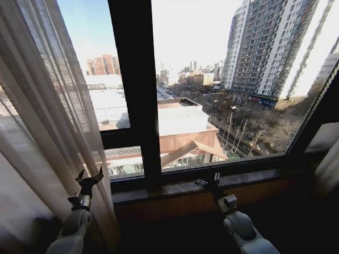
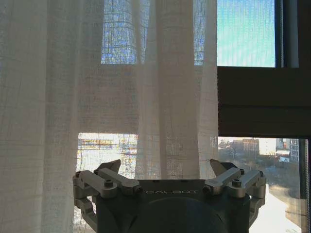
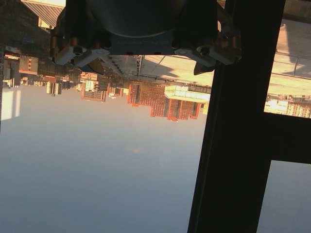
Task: Open the curtains by pulling them apart, changing their state from closed to fully open.
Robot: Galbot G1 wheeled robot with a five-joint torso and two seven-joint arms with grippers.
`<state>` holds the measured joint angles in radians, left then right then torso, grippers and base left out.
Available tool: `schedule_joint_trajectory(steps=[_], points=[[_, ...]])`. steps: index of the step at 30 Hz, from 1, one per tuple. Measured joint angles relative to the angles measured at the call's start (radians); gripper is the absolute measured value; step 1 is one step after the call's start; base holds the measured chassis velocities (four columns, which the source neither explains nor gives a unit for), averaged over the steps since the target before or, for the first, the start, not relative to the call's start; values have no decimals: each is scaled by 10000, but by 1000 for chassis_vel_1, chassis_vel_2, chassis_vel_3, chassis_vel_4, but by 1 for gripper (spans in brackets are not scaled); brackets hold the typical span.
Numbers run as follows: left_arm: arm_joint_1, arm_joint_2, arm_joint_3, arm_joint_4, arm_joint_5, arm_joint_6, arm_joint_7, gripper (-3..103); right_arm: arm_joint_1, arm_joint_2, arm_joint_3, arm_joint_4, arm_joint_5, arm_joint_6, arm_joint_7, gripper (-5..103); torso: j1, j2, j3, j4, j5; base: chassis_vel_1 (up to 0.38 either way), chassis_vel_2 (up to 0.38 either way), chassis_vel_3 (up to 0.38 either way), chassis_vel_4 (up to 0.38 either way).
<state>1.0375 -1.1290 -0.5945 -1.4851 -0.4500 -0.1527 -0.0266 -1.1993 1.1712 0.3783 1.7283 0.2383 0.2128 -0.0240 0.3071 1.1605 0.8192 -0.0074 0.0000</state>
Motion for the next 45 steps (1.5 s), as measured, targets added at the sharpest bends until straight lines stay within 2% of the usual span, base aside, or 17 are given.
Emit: schedule_joint_trajectory(steps=[7,19,20,22,24,28,30,32,33,36,38,39,42,45], points=[[-409,-326,677,381,210,-65,84,100,0,0,0,0,0,0,0,100,0,0,0,-2,0,0,0,0,0],[-1363,-302,1158,1479,331,-132,211,100,0,0,0,0,0,0,0,100,0,0,0,-1,0,0,0,0,0],[-1413,-316,1169,1537,333,-132,268,102,0,0,0,0,0,0,0,100,-1,0,-1,-2,0,0,0,0,0],[-1580,-350,1181,1725,340,-153,481,93,0,0,1,0,0,0,0,100,-3,0,-1,-2,0,0,0,0,0],[-1612,-353,1183,1772,340,-190,524,93,0,0,1,0,0,0,0,100,-2,0,0,-2,0,0,0,0,0],[-1775,-350,1186,2016,312,-324,588,72,0,0,0,0,0,0,0,100,-2,0,-1,-1,0,0,0,0,0],[-1789,-349,1185,2041,304,-341,588,72,0,0,1,0,0,0,0,100,-2,0,0,-1,0,0,0,0,0],[-1825,-334,1149,2108,245,-379,588,61,0,0,0,0,0,0,0,100,-2,0,-1,-1,0,0,0,0,0],[-1825,-334,1149,2108,245,-379,588,61,0,0,0,0,0,0,0,100,-2,0,-1,-1,0,0,0,0,0],[-1862,-284,1092,2170,156,-412,600,44,0,0,0,0,0,0,0,100,-2,0,-1,-1,0,0,0,0,0],[-1866,-277,1086,2176,148,-415,606,44,0,0,0,0,0,0,0,100,-2,0,-1,-1,0,0,0,0,0],[-1884,-249,1063,2203,114,-422,624,34,0,0,0,0,0,0,0,100,-2,0,-1,-1,0,0,0,0,0],[-1898,-212,1046,2226,58,-426,638,28,0,1,0,0,0,0,0,100,-2,0,-1,-1,-1,0,0,0,0],[-1927,-176,1025,2284,20,-440,662,12,0,0,1,0,0,0,0,100,-2,0,-1,-1,-1,0,0,0,0]])
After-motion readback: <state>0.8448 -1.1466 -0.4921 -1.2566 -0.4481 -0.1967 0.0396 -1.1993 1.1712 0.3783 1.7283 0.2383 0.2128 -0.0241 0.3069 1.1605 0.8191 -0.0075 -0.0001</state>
